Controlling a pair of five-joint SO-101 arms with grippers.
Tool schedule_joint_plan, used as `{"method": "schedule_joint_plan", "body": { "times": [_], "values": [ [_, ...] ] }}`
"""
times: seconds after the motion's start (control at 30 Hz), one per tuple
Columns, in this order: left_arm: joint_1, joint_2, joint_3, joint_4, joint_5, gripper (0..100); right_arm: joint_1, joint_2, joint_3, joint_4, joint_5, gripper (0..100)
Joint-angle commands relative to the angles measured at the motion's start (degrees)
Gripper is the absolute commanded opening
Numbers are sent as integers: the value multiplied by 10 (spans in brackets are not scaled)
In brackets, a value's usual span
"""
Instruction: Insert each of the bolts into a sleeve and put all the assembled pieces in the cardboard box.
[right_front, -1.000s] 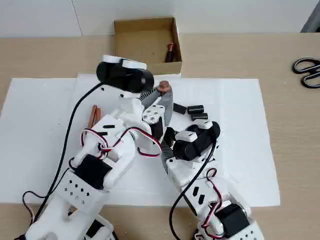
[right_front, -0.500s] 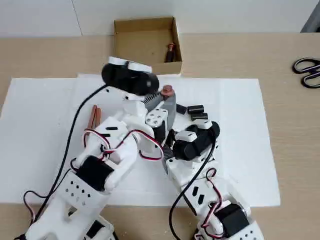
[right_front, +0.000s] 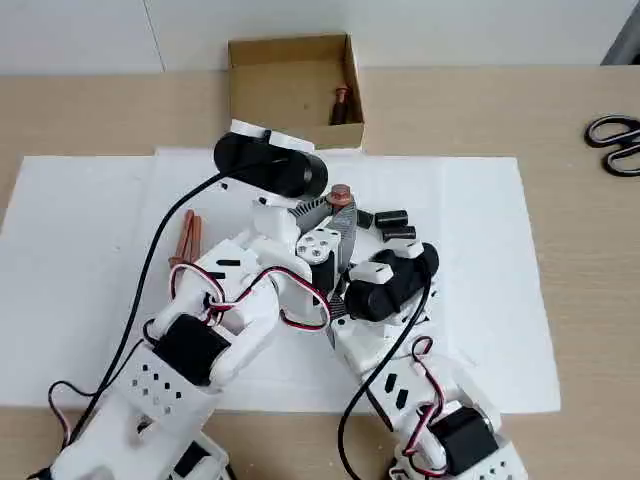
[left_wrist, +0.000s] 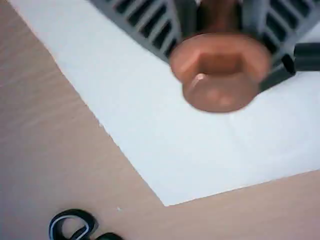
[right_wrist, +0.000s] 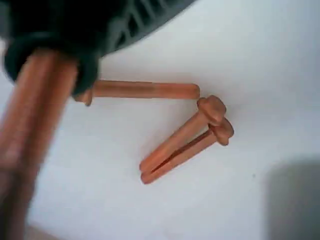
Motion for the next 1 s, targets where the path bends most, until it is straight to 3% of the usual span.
{"method": "schedule_joint_plan", "body": {
  "times": [0.0, 0.37, 0.97],
  "values": [
    [1, -16, -12, 6, 1, 6, 0, -12, -3, -15, -5, 6],
    [1, -18, 31, 10, -49, 6, 0, -12, -3, -15, -5, 6],
    [1, -18, 27, 119, -54, 6, 0, -12, -3, -15, -5, 6]
  ]
}}
